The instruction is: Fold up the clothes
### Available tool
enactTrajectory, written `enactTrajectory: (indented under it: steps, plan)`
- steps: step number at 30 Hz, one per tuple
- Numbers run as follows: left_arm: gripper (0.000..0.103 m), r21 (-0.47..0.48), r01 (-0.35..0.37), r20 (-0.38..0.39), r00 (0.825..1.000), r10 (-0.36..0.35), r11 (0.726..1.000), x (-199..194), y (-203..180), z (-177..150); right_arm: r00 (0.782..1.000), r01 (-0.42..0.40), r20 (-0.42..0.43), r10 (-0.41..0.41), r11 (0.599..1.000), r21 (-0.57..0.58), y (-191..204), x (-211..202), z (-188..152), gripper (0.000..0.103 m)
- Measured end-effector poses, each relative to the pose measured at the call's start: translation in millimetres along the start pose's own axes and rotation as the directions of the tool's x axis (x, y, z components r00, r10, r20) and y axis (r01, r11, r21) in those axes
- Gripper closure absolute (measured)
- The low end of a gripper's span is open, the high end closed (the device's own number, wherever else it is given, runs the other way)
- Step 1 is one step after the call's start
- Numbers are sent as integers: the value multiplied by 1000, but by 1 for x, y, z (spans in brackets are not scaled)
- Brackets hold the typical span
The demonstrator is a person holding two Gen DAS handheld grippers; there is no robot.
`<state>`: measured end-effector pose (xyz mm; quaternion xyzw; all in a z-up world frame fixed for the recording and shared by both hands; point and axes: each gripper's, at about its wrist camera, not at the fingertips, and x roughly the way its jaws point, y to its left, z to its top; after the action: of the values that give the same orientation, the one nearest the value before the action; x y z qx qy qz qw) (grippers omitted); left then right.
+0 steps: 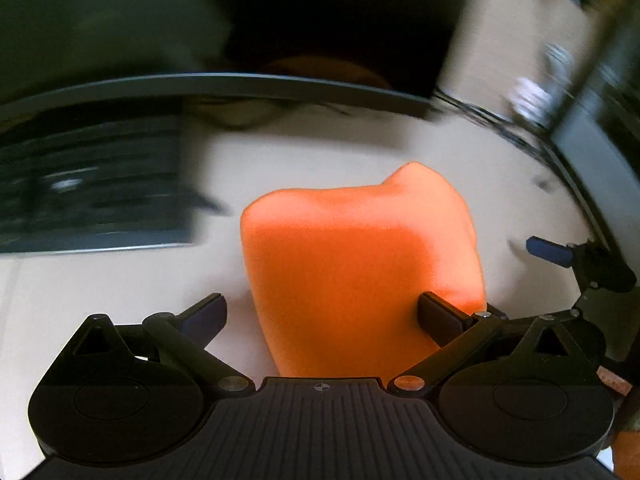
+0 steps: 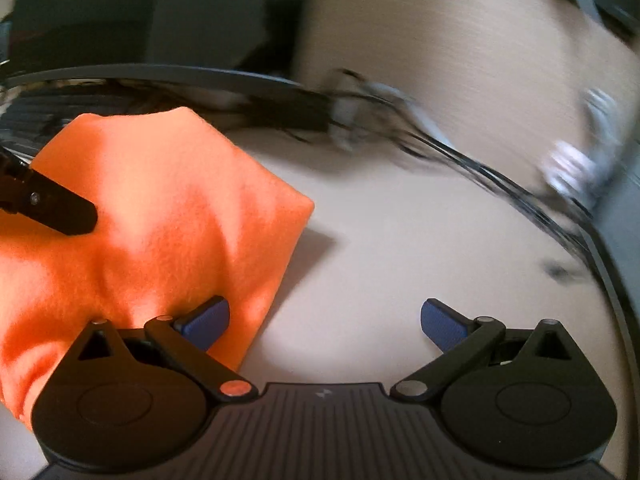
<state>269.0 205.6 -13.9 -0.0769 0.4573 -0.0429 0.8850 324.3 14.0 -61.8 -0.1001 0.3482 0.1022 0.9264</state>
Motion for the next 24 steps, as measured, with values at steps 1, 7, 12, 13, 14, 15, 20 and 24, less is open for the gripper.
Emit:
enactTrajectory:
  steps: [1,7,12,13,14,15,20,24]
  plan:
    - [0,-26,-16,14,1000,16,1000,2,10,5,1000,-23,7,23,999,-25,10,9,10,1]
    - [0,-166,26,51,999,-18,986,8,50,13,998,-30,50,36,993,-112,35,32,46,0]
    - [0,-123,71,127,990,-56,990,-39,59,27,987,-100,110,114,987,-122,19,-10,42,0]
    - [0,-117,102,143,986,-85,988,-45,60,32,982,-135,113,150,982,-130,19,-19,40,0]
    - [0,-115,149,153,979,-131,982,-47,60,38,971,-192,121,207,974,-122,20,-26,39,1]
    - [0,-112,196,163,971,-177,974,-49,60,44,956,-251,129,264,961,-112,22,-34,38,1]
    - [0,-135,333,86,942,-324,933,1,48,64,874,-464,104,474,879,-109,59,-26,37,8]
    - [0,-58,203,35,979,-201,978,33,39,68,885,-457,59,462,885,-89,66,-2,37,7]
